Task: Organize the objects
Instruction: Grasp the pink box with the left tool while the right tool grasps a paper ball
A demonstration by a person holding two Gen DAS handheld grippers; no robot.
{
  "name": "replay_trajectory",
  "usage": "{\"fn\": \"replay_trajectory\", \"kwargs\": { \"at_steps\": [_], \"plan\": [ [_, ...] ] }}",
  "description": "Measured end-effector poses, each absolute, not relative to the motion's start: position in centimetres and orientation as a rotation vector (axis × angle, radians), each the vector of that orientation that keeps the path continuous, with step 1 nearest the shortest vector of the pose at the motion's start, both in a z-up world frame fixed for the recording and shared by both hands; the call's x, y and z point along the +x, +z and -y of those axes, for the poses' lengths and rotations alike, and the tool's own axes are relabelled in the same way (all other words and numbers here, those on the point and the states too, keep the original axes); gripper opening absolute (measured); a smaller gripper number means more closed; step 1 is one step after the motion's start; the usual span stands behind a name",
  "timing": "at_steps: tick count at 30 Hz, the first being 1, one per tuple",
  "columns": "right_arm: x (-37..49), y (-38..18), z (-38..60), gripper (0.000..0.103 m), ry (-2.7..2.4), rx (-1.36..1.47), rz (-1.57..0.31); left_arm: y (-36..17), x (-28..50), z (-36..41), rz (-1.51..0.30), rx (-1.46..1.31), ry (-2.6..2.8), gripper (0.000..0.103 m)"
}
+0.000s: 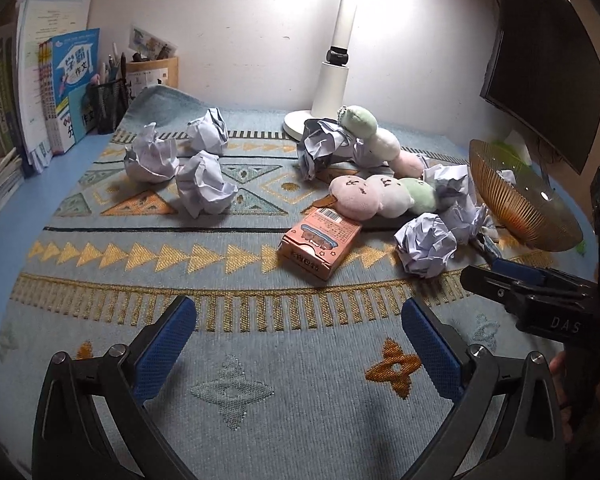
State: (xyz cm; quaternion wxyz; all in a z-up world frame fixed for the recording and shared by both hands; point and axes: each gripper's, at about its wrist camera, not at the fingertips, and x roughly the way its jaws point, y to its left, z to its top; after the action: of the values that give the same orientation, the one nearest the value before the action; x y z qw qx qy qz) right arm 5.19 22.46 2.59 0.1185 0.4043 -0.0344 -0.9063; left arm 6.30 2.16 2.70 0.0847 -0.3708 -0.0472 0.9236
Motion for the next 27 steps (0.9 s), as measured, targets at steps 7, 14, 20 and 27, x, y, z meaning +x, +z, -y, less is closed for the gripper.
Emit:
{"fn": "replay_trajectory", "kwargs": {
  "at_steps": [7, 14, 20, 27],
  "plan": [
    [4.9, 3.0, -21.1, 0.072, -2.609, 1.165, 0.07, 2.7, 5.8, -2.4, 0.132, -1.117, 2.705, 0.102],
    [1.9, 2.6, -19.5, 0.071, -2.547, 1.236, 0.228, 3.4, 0.3, -2.4, -0.018, -1.105, 2.599, 0.099],
    [0.7, 1.7, -19.6, 0.071, -2.604, 1.269, 0.241, 1.8, -2.5, -3.1, -0.087, -1.198, 2.52, 0.088],
    [-0.1, 1.4, -20.1, 0.057, -2.589, 1.283, 0.271, 1.4, -2.8, -4.3, -0.164, -1.201, 2.505, 0.086]
  ]
}}
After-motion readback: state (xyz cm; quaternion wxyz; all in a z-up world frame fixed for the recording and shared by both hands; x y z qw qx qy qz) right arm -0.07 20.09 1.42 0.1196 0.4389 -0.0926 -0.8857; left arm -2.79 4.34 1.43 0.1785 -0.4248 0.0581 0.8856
